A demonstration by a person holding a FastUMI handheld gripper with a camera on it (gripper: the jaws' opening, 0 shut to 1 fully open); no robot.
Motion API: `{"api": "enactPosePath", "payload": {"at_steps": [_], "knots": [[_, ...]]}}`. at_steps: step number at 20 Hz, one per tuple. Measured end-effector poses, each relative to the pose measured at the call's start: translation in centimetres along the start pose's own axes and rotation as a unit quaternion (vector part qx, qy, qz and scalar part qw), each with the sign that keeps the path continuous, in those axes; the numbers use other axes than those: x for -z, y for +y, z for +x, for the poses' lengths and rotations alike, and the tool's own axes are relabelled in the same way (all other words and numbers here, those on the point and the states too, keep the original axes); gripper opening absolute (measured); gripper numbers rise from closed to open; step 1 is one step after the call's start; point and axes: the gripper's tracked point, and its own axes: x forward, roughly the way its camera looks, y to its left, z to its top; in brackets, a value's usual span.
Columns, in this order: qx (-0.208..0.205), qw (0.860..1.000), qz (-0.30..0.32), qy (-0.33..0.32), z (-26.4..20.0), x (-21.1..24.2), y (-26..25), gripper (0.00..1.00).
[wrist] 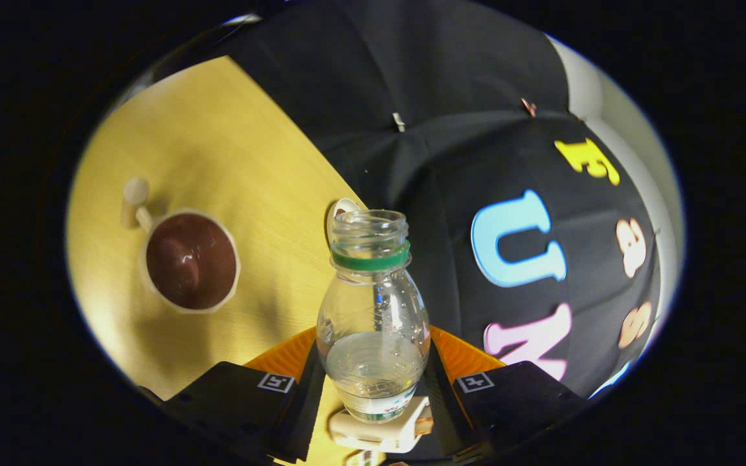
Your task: Take the bottle from table, then pour the juice into the cup, finally place the bottle on the coaster
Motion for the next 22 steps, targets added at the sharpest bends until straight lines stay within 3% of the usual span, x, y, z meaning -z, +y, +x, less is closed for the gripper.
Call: {"api": "enactPosePath", "payload": {"at_steps": [3, 8, 14, 17, 22], "knots": [[-0.019, 0.991, 0.131, 0.013, -1.2, 0.2, -1.0, 0.76], [-0.025, 0.949, 0.312, 0.016, -1.2, 1.2, -1.3, 0.76], [-0.031, 0.904, 0.427, 0.006, -0.4, 3.6, 0.1, 0.76], [-0.014, 0.879, 0.477, -0.015, -0.3, 4.4, 0.0, 0.76], [0.020, 0.860, 0.509, -0.032, 1.3, 6.4, -0.1, 0.75]]}}
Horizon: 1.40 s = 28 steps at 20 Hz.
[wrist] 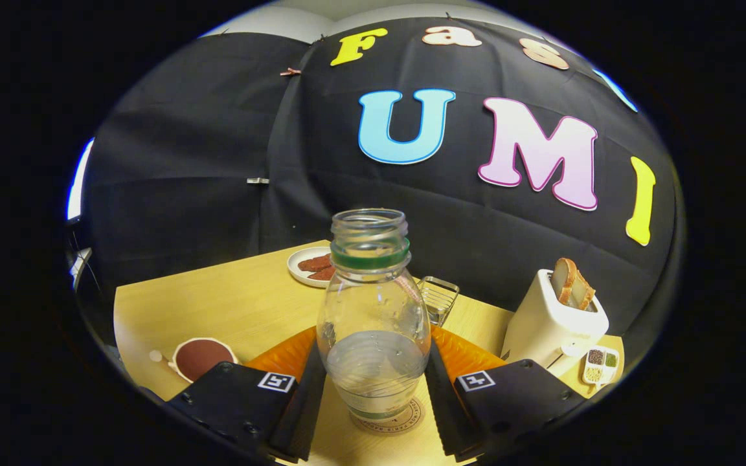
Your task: Take the bottle from table, then pour the juice into the cup, finally place the bottle on the coaster
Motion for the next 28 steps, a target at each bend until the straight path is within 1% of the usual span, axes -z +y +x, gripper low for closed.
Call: {"api": "enactPosePath", "payload": {"at_steps": [5, 7, 9, 10, 15, 17, 19, 23, 26, 28], "knots": [[0.020, 0.999, 0.037, 0.009, 1.2, 2.5, -1.6, 0.77], [0.031, 0.999, 0.036, 0.008, 1.4, 3.0, -2.1, 0.77], [0.034, 0.999, 0.038, 0.010, 1.3, 3.6, -2.1, 0.78], [0.037, 0.999, 0.038, 0.002, 1.2, 3.3, -2.2, 0.78], [0.043, 0.998, 0.041, 0.004, 1.2, 3.5, -2.6, 0.80], [0.045, 0.998, 0.045, 0.011, 1.1, 3.8, -2.8, 0.83], [0.042, 0.997, 0.056, 0.016, 0.7, 4.0, -2.4, 1.00], [0.049, 0.997, 0.051, 0.009, -0.1, 3.3, -2.4, 0.99], [0.050, 0.996, 0.073, 0.012, -0.9, 3.3, -1.9, 0.99], [0.058, 0.996, 0.071, 0.013, -1.6, 3.5, -2.2, 0.99]]}}
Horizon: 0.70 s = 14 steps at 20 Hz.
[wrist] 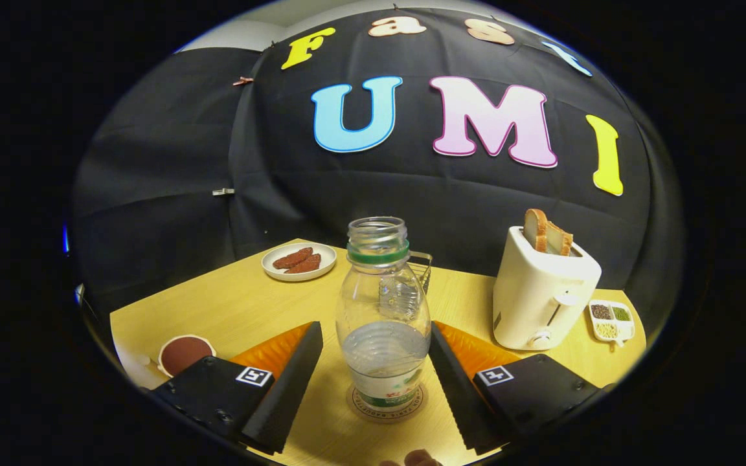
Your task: Take the bottle from table, then pour the juice into the cup, finally place the bottle on the coaster
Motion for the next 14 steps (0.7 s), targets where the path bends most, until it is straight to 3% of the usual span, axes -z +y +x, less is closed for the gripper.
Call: {"api": "enactPosePath", "payload": {"at_steps": [10, 14], "knots": [[0.022, 1.000, 0.009, 0.011, -5.4, -0.5, -2.0, 0.98], [0.024, 1.000, 0.004, -0.015, -9.8, -4.4, -2.4, 0.98]]}}
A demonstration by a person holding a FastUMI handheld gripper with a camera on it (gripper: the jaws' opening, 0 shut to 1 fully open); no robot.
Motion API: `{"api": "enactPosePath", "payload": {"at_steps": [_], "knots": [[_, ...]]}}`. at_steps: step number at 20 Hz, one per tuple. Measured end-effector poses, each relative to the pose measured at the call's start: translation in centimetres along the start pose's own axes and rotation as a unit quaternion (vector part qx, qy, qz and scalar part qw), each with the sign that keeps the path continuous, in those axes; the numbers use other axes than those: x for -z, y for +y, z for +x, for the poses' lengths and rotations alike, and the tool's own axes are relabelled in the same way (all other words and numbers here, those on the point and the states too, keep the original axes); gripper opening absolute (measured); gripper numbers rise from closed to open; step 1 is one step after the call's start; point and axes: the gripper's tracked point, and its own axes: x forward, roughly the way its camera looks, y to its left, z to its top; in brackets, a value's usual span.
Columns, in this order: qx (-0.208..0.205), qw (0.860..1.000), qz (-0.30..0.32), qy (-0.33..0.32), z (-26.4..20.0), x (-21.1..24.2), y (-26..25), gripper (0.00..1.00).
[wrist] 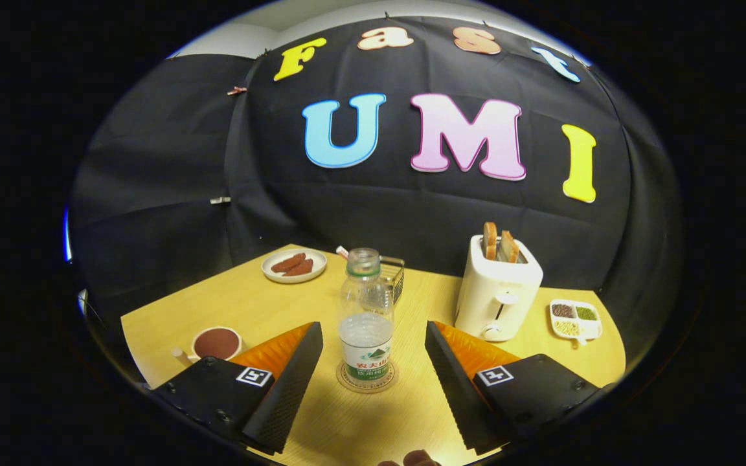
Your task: Take the bottle from table, then pour the juice into the cup, finally place the bottle on the coaster
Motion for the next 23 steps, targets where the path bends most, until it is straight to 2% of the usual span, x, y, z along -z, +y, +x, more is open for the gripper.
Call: {"api": "enactPosePath", "payload": {"at_steps": [2, 7, 11, 14, 15, 18, 23], "knots": [[0.008, 1.000, -0.005, -0.008, -2.6, -2.2, -0.6, 0.98], [0.065, 0.996, -0.021, -0.059, -11.1, -9.3, -3.8, 0.98], [0.103, 0.991, 0.017, -0.079, -16.9, -12.2, -5.6, 0.98], [0.147, 0.984, 0.033, -0.091, -20.4, -12.9, -7.6, 0.98], [0.157, 0.983, 0.038, -0.087, -22.0, -13.3, -7.0, 0.98], [0.173, 0.980, 0.041, -0.086, -23.5, -12.8, -6.7, 0.98], [0.160, 0.982, 0.049, -0.087, -22.1, -13.0, -4.8, 0.98]]}}
